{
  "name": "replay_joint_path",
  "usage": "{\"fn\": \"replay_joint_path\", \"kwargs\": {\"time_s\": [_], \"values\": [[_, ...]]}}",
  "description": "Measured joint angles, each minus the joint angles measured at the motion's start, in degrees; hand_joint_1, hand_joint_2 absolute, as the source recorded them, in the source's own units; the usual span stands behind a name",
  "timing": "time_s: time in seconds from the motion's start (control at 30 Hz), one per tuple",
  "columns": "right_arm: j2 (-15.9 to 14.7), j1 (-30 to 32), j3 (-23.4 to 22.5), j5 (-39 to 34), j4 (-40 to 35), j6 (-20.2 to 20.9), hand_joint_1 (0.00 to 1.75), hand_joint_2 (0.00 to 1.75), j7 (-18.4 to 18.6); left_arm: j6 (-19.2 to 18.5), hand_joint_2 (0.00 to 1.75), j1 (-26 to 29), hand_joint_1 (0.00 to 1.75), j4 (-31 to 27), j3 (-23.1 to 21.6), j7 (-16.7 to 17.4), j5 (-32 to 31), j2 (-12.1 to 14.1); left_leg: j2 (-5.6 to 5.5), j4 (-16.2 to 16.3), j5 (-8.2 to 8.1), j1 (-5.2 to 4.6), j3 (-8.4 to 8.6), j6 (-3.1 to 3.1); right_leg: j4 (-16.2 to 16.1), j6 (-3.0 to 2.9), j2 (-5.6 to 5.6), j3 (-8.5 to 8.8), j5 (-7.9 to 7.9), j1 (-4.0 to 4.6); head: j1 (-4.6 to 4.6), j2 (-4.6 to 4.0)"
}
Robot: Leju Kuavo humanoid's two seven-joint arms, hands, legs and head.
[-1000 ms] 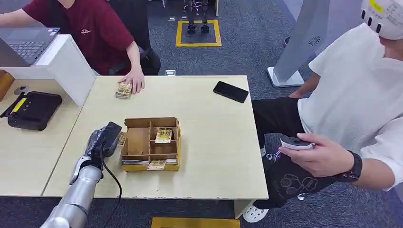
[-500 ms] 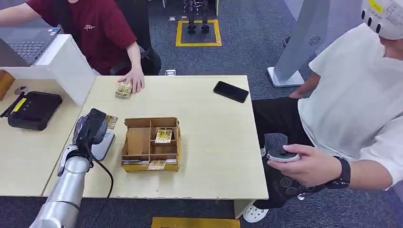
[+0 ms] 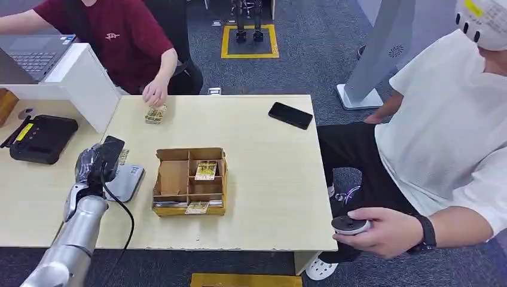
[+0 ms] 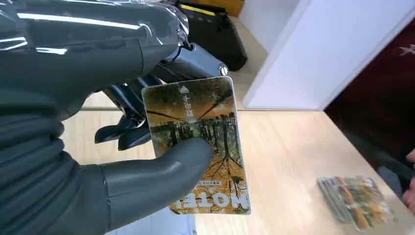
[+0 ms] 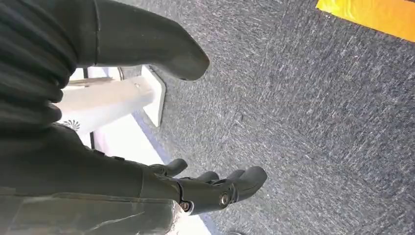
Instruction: Pass the card to the sensor for recognition and then transmit it.
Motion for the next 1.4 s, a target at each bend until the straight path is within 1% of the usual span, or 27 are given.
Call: {"fn": "replay_joint_path", "kwargs": {"time_s": [0.23,0.57,0.87,0.97,1.13,1.27,1.37,1.4], "values": [[0.07,-0.02,-0.83,0.68,0.0,-0.02,0.0,1.75,-0.02,0.46,1.75,-0.49,1.75,3.51,1.66,-0.35,-0.85,0.81,0.0,0.0,0.0,0.0,-0.01,0.0,0.0,0.0,0.0,0.0,0.0,0.0,0.0,0.0],[0.11,-0.05,-1.29,1.07,0.0,-0.04,0.0,1.75,-0.04,0.24,1.75,-0.51,1.75,5.44,2.42,-0.72,-1.81,1.25,0.0,0.0,0.0,0.0,-0.02,0.0,0.0,0.0,-0.01,0.0,0.0,0.0,0.0,0.0],[0.13,-0.05,-2.18,1.27,0.0,-0.07,0.0,1.75,-0.13,-2.19,1.75,-0.48,1.75,6.09,2.97,-1.42,-2.34,1.16,-0.01,0.0,0.0,0.0,-0.03,0.0,0.01,0.0,-0.01,-0.01,0.0,0.0,-0.02,0.0],[0.15,-0.05,-2.51,1.42,0.0,-0.07,0.0,1.75,-0.13,-3.69,1.75,-0.37,1.75,6.07,2.97,-1.97,-2.01,0.94,-0.01,0.0,0.0,0.0,-0.02,0.0,0.01,0.0,-0.01,-0.01,0.0,0.0,0.0,0.0],[0.17,-0.06,-2.78,1.92,0.0,-0.07,0.0,1.75,-0.22,-4.92,1.75,-0.35,1.75,6.05,2.97,-1.49,-2.93,0.63,-0.02,0.0,0.0,-0.01,-0.02,0.0,0.01,0.0,-0.02,0.0,0.0,-0.01,0.0,0.0],[0.2,-0.05,-2.93,2.29,0.0,0.0,0.0,1.75,-0.31,-4.33,1.75,-0.11,1.75,6.05,2.97,-0.59,-4.57,0.15,-0.01,0.0,0.0,-0.01,-0.02,0.0,0.01,0.0,-0.02,0.0,0.0,-0.01,-0.02,0.0],[0.22,-0.06,-3.1,2.71,0.0,0.02,0.0,1.75,-0.37,-2.8,1.75,0.06,1.75,6.2,2.95,0.57,-6.51,-0.33,-0.02,0.0,0.01,-0.01,-0.02,0.0,0.01,0.0,-0.02,0.0,0.0,-0.01,0.0,0.0],[0.24,-0.07,-3.17,3.0,0.0,0.02,0.0,1.75,-0.39,-1.71,1.75,0.07,1.75,6.42,2.95,0.91,-7.23,-0.46,-0.02,0.0,0.01,-0.01,-0.02,0.0,0.01,0.0,-0.02,0.0,0.0,-0.01,-0.02,0.0]]}}
